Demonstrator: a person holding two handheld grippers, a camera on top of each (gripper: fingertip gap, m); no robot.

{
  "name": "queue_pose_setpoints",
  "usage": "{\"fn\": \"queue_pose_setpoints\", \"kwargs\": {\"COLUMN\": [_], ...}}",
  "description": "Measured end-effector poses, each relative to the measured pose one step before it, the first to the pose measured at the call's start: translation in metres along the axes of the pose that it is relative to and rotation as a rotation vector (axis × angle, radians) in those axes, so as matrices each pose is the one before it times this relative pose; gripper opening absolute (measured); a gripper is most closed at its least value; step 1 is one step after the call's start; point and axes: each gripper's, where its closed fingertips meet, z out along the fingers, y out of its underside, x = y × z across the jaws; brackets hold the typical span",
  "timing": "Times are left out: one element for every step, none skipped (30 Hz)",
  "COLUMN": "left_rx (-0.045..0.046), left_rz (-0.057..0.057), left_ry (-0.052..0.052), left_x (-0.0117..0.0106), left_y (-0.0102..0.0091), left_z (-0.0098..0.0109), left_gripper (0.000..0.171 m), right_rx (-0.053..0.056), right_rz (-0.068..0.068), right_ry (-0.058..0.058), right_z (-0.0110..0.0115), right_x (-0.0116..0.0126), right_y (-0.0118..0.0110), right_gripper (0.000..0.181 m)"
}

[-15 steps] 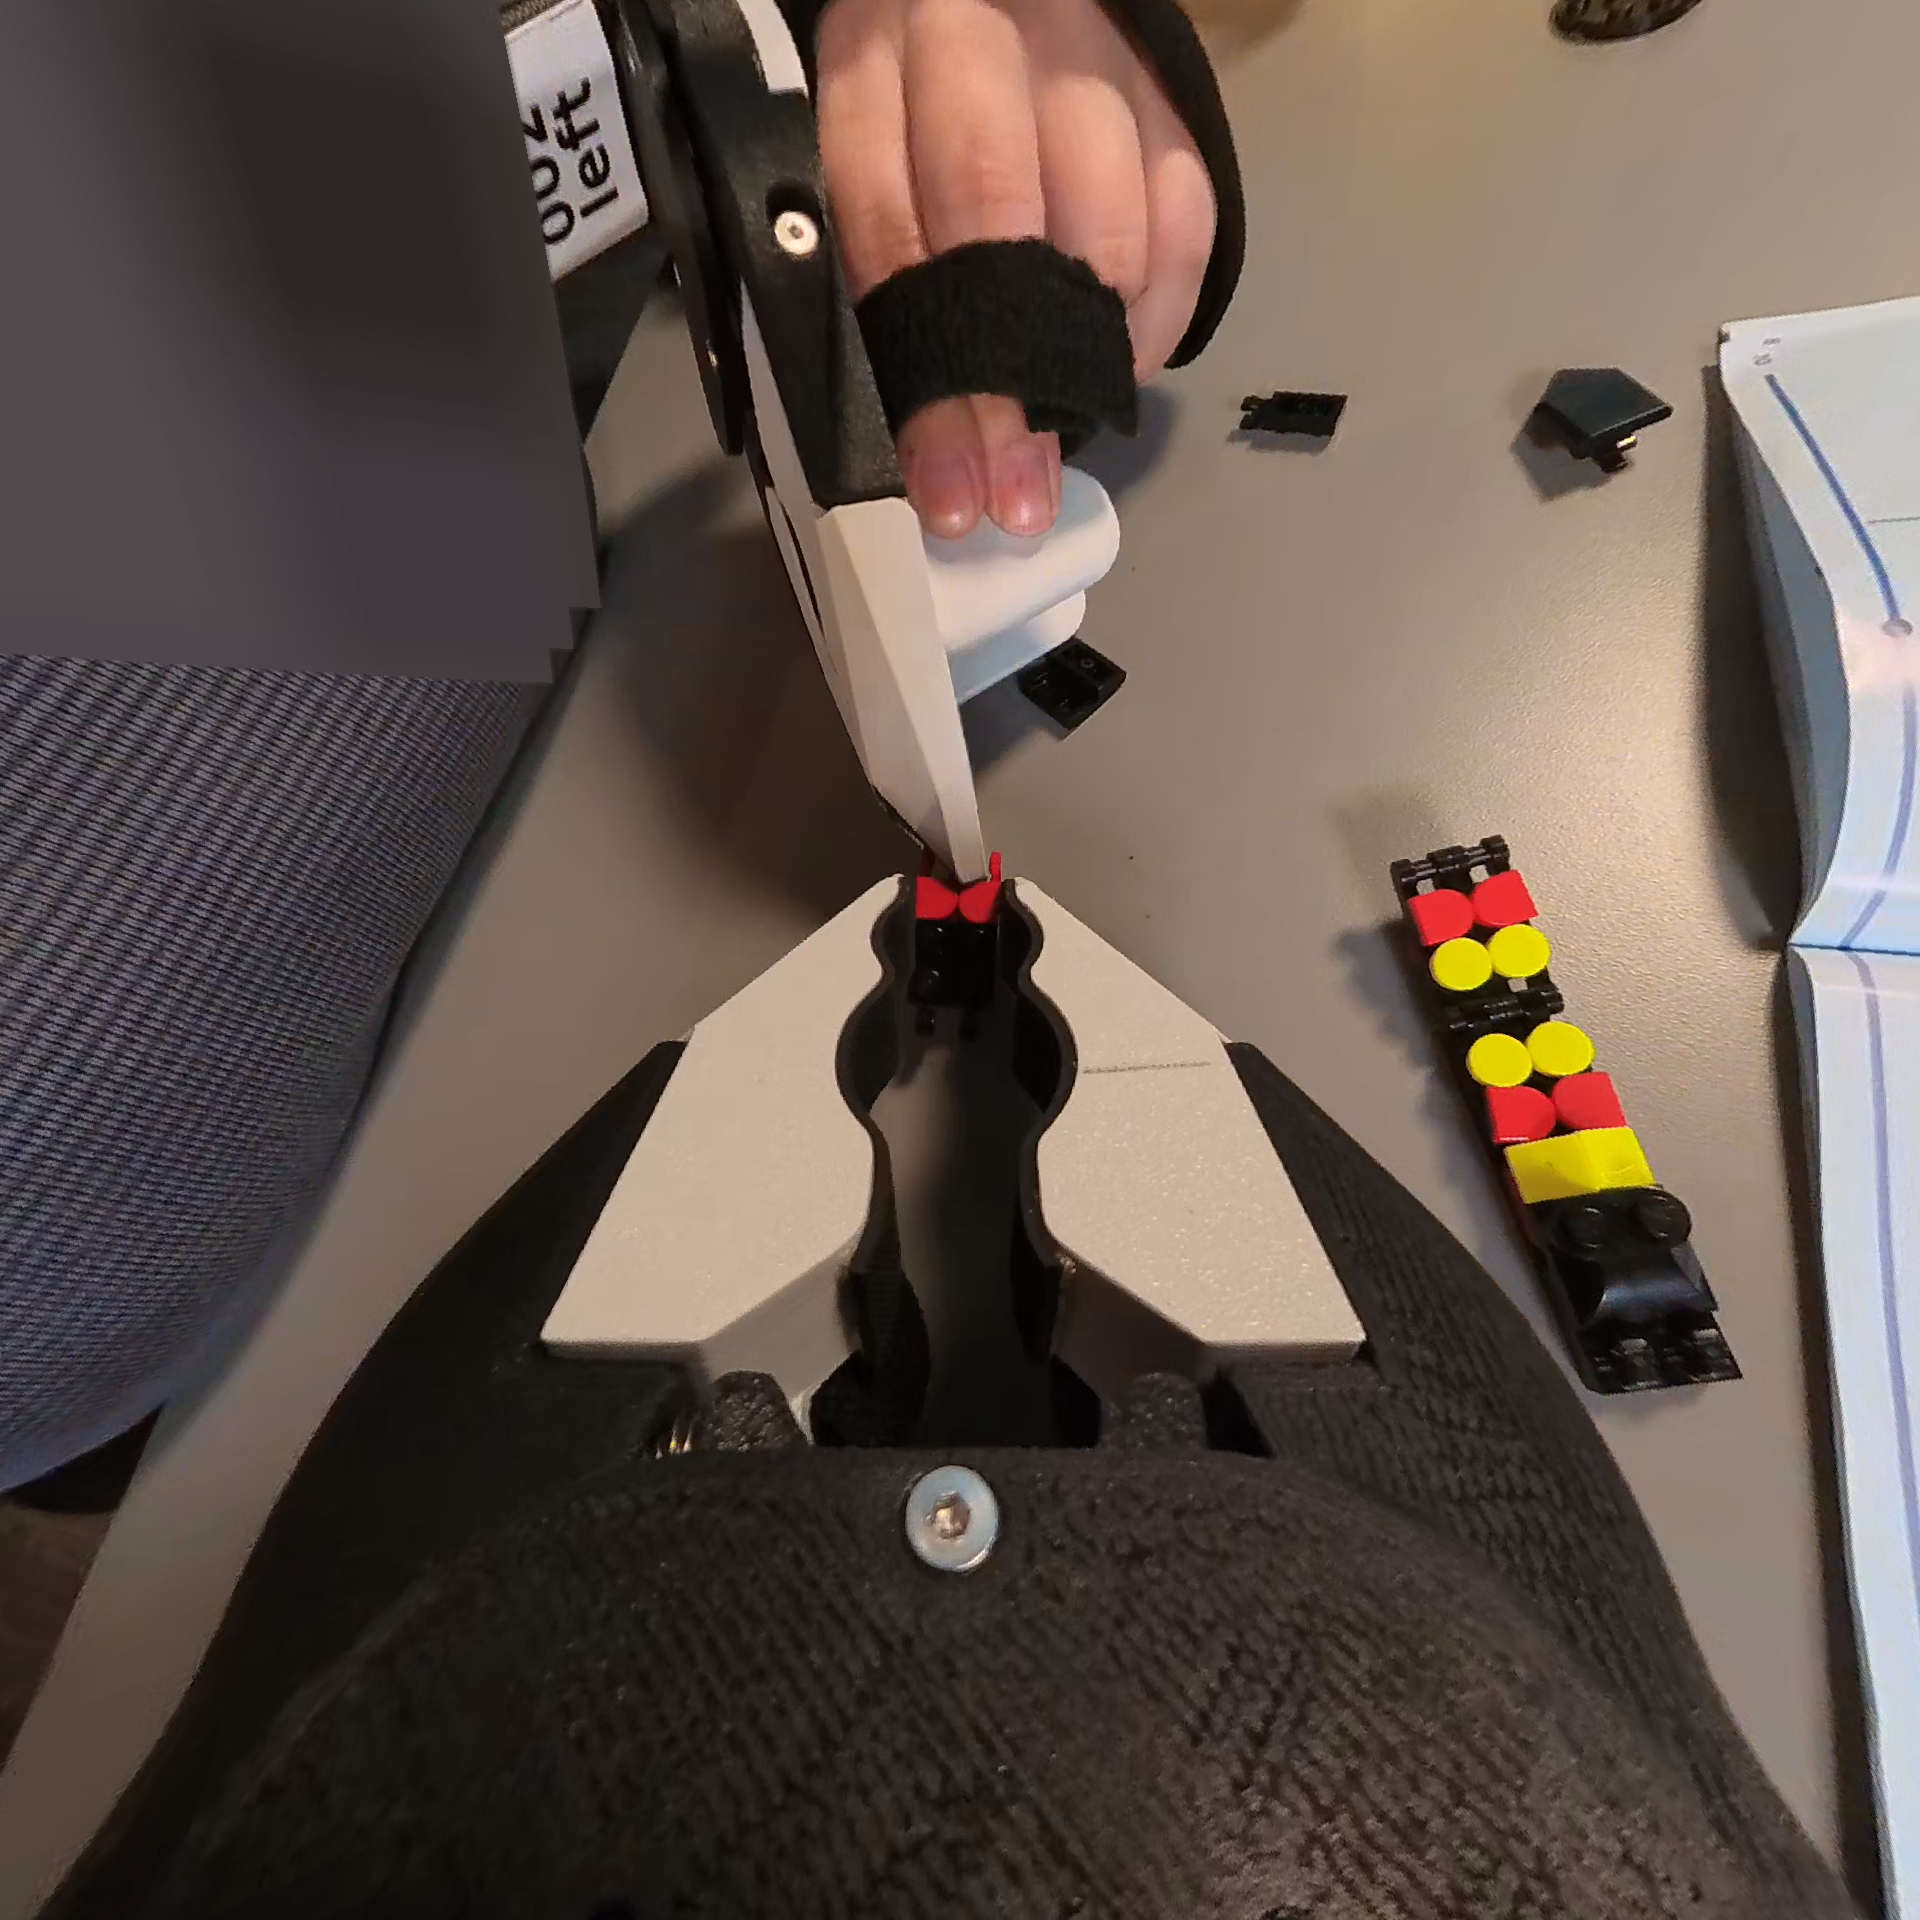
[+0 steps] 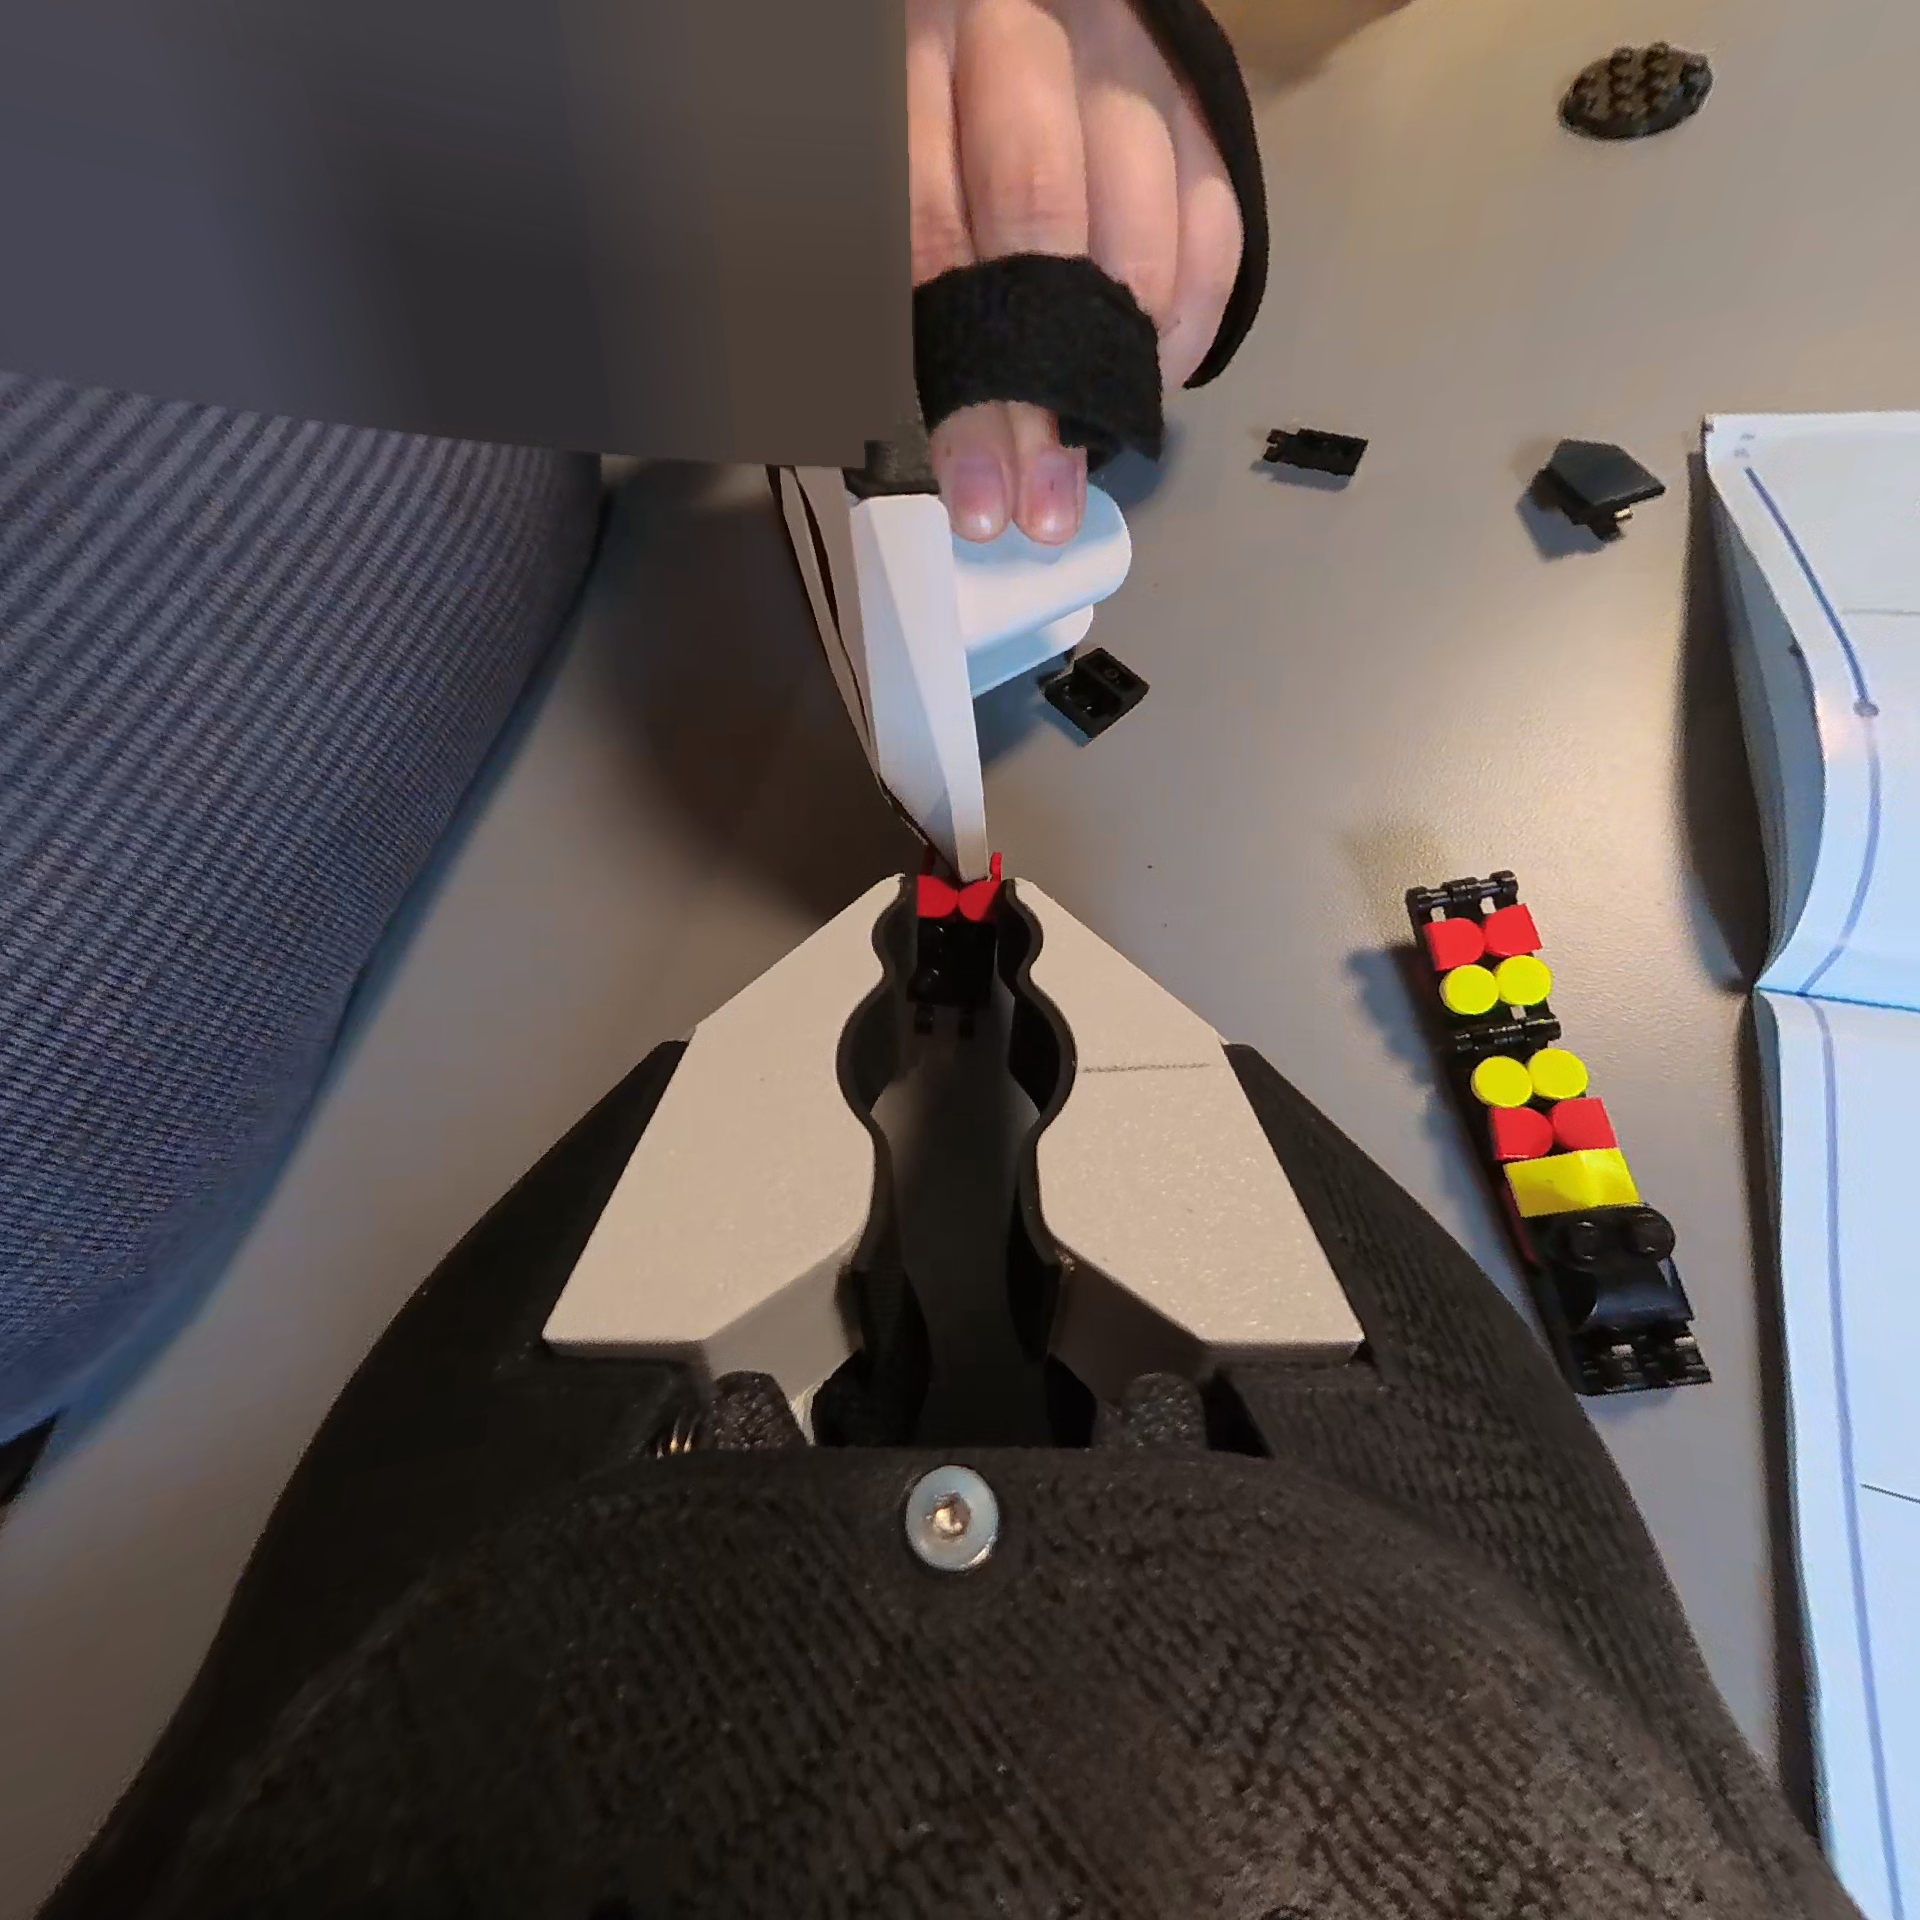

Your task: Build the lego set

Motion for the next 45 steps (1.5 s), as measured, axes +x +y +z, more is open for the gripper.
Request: {"fn": "queue_pose_setpoints", "kwargs": {"left_rx": [0.00026, 0.00128, 0.00049, -0.00052, 0.00000, -0.00042, 0.00067, 0.00153, 0.00106, 0.00189, 0.00218, 0.00170, 0.00262, 0.00221, 0.00235, 0.00360, 0.00311, 0.00416, 0.00034, 0.00120, 0.00075, -0.00389, -0.00622, -0.01488, 0.00006, 0.00574, 0.00720, 0.00440, 0.00401, 0.00489, 0.00721, 0.00703, 0.00727, 0.00646, 0.00722, 0.00541, 0.00388, 0.00047, -0.00147, -0.00229, -0.00138, -0.00178, -0.00378, -0.00436, -0.00088], "left_rz": [0.0001, 0.0000, -0.0001, -0.0001, 0.0001, 0.0005, -0.0004, -0.0011, 0.0000, -0.0013, -0.0013, -0.0003, -0.0020, -0.0036, -0.0053, -0.0086, -0.0069, -0.0030, 0.0002, 0.0014, 0.0012, 0.0025, 0.0019, 0.0012, -0.0016, -0.0032, -0.0013, -0.0016, -0.0027, -0.0001, 0.0011, 0.0026, 0.0021, 0.0020, 0.0032, 0.0025, 0.0040, 0.0070, 0.0065, 0.0032, 0.0050, 0.0050, 0.0043, -0.0012, -0.0019], "left_ry": [-0.0003, -0.0019, -0.0027, -0.0033, -0.0027, -0.0010, 0.0016, 0.0028, 0.0011, 0.0012, 0.0015, 0.0015, 0.0017, 0.0030, 0.0040, 0.0017, 0.0024, 0.0017, -0.0044, -0.0036, -0.0001, 0.0041, 0.0012, -0.0062, -0.0020, -0.0122, -0.0200, -0.0081, -0.0077, 0.0069, 0.0120, 0.0042, 0.0068, 0.0038, 0.0012, 0.0026, 0.0059, 0.0036, 0.0000, -0.0050, 0.0113, 0.0059, -0.0085, -0.0193, -0.0072], "left_x": [0.00018, -0.00024, -0.00031, -0.00036, -0.00033, 0.00006, 0.00044, 0.00055, 0.00015, 0.00026, 0.00020, 0.00036, 0.00034, 0.00039, 0.00051, 0.00017, 0.00029, 0.00014, -0.00041, -0.00021, -0.00002, 0.00059, 0.00021, -0.00105, -0.00042, -0.00193, -0.00272, -0.00118, -0.00112, 0.00123, 0.00196, 0.00058, 0.00108, 0.00040, 0.00007, 0.00006, 0.00056, 0.00050, -0.00014, -0.00119, 0.00149, 0.00091, -0.00107, -0.00263, -0.00113], "left_y": [-0.00010, -0.00038, -0.00020, 0.00002, -0.00021, -0.00001, -0.00021, -0.00018, -0.00015, -0.00018, -0.00025, -0.00016, -0.00035, -0.00012, 0.00020, -0.00001, -0.00013, -0.00061, -0.00002, -0.00002, 0.00007, 0.00079, 0.00129, 0.00304, 0.00111, -0.00091, -0.00134, -0.00044, -0.00029, -0.00061, -0.00132, -0.00128, -0.00103, -0.00090, -0.00094, -0.00067, -0.00054, 0.00006, 0.00026, 0.00043, -0.00008, -0.00017, 0.00023, 0.00098, 0.00065], "left_z": [0.00007, -0.00006, 0.00001, 0.00005, 0.00002, 0.00002, 0.00022, 0.00014, 0.00007, 0.00008, 0.00006, 0.00003, 0.00002, 0.00013, 0.00014, -0.00018, -0.00015, -0.00029, 0.00002, -0.00014, -0.00026, -0.00067, -0.00094, -0.00060, 0.00018, 0.00069, 0.00051, 0.00025, 0.00001, 0.00020, 0.00048, 0.00036, 0.00042, 0.00045, 0.00041, 0.00090, 0.00081, 0.00067, 0.00047, 0.00040, 0.00036, 0.00028, -0.00022, -0.00031, -0.00014], "left_gripper": [0.004, 0.004, 0.004, 0.004, 0.004, 0.004, 0.004, 0.004, 0.004, 0.004, 0.004, 0.004, 0.004, 0.004, 0.004, 0.004, 0.004, 0.004, 0.004, 0.005, 0.005, 0.005, 0.002, 0.000, 0.000, 0.000, 0.009, 0.015, 0.018, 0.016, 0.014, 0.013, 0.012, 0.011, 0.012, 0.012, 0.011, 0.011, 0.010, 0.006, 0.006, 0.005, 0.006, 0.009, 0.012], "right_rx": [-0.0003, 0.0020, 0.0026, 0.0024, 0.0010, -0.0014, -0.0032, -0.0026, -0.0009, -0.0010, -0.0012, -0.0013, -0.0016, -0.0029, -0.0030, -0.0006, -0.0008, 0.0016, 0.0020, 0.0005, -0.0022, -0.0060, -0.0032, 0.0038, 0.0030, -0.0032, -0.0061, -0.0007, 0.0033, 0.0034, 0.0026, 0.0025, 0.0041, 0.0061, 0.0074, 0.0077, 0.0067, 0.0017, -0.0052, -0.0089, -0.0080, -0.0007, 0.0084, 0.0082, 0.0028], "right_rz": [-0.0096, -0.0073, -0.0044, -0.0044, -0.0060, -0.0055, -0.0056, -0.0061, -0.0064, -0.0062, -0.0059, -0.0048, -0.0033, -0.0023, -0.0017, -0.0006, 0.0010, 0.0050, 0.0049, 0.0006, -0.0008, 0.0014, 0.0050, 0.0072, 0.0038, -0.0016, -0.0026, 0.0002, 0.0044, 0.0061, 0.0053, 0.0048, 0.0060, 0.0068, 0.0068, 0.0065, 0.0059, 0.0047, 0.0025, 0.0012, 0.0048, 0.0083, 0.0096, 0.0116, 0.0055], "right_ry": [0.0048, 0.0033, 0.0021, 0.0024, 0.0027, 0.0026, 0.0014, 0.0015, 0.0027, 0.0016, 0.0009, -0.0003, -0.0014, -0.0001, 0.0003, -0.0004, -0.0038, -0.0061, -0.0029, -0.0015, -0.0007, -0.0024, -0.0063, -0.0050, 0.0010, 0.0008, 0.0009, 0.0008, -0.0007, -0.0016, -0.0007, 0.0007, 0.0007, -0.0015, -0.0034, -0.0036, -0.0034, -0.0045, -0.0043, -0.0042, -0.0059, -0.0083, -0.0104, -0.0104, -0.0036], "right_z": [-0.00002, -0.00025, -0.00037, -0.00034, -0.00017, -0.00001, 0.00022, 0.00013, -0.00003, 0.00002, 0.00011, 0.00015, 0.00010, 0.00023, 0.00045, 0.00031, 0.00033, -0.00002, -0.00017, 0.00002, 0.00004, -0.00038, -0.00106, -0.00140, -0.00071, 0.00039, 0.00061, 0.00025, -0.00025, -0.00028, -0.00009, -0.00013, -0.00028, -0.00045, -0.00055, -0.00052, -0.00054, -0.00016, 0.00056, 0.00103, 0.00073, 0.00025, -0.00045, -0.00049, -0.00025], "right_x": [-0.00032, -0.00027, -0.00023, -0.00012, -0.00030, -0.00017, -0.00039, -0.00034, -0.00030, -0.00041, -0.00043, -0.00048, -0.00051, -0.00017, -0.00007, -0.00013, -0.00042, -0.00036, 0.00008, -0.00011, -0.00023, -0.00025, -0.00046, -0.00023, 0.00038, -0.00007, -0.00015, 0.00005, 0.00026, 0.00039, 0.00038, 0.00044, 0.00065, 0.00040, 0.00026, 0.00010, 0.00019, -0.00012, -0.00030, -0.00046, -0.00042, -0.00065, -0.00077, -0.00083, -0.00006], "right_y": [-0.00009, -0.00026, -0.00031, -0.00034, -0.00015, 0.00017, 0.00030, 0.00031, 0.00015, 0.00011, 0.00016, 0.00012, 0.00027, 0.00040, 0.00035, 0.00009, 0.00019, -0.00012, -0.00017, -0.00008, 0.00045, 0.00140, 0.00142, 0.00050, 0.00003, 0.00044, 0.00081, 0.00014, -0.00035, -0.00028, -0.00019, -0.00026, -0.00036, -0.00057, -0.00079, -0.00083, -0.00062, -0.00013, 0.00074, 0.00120, 0.00105, 0.00035, -0.00085, -0.00073, -0.00023], "right_gripper": [0.013, 0.013, 0.013, 0.013, 0.013, 0.013, 0.013, 0.013, 0.013, 0.013, 0.013, 0.013, 0.013, 0.013, 0.013, 0.013, 0.013, 0.013, 0.013, 0.013, 0.013, 0.013, 0.013, 0.013, 0.013, 0.013, 0.013, 0.013, 0.013, 0.013, 0.013, 0.013, 0.013, 0.013, 0.013, 0.013, 0.013, 0.013, 0.013, 0.013, 0.013, 0.013, 0.013, 0.013, 0.013]}}
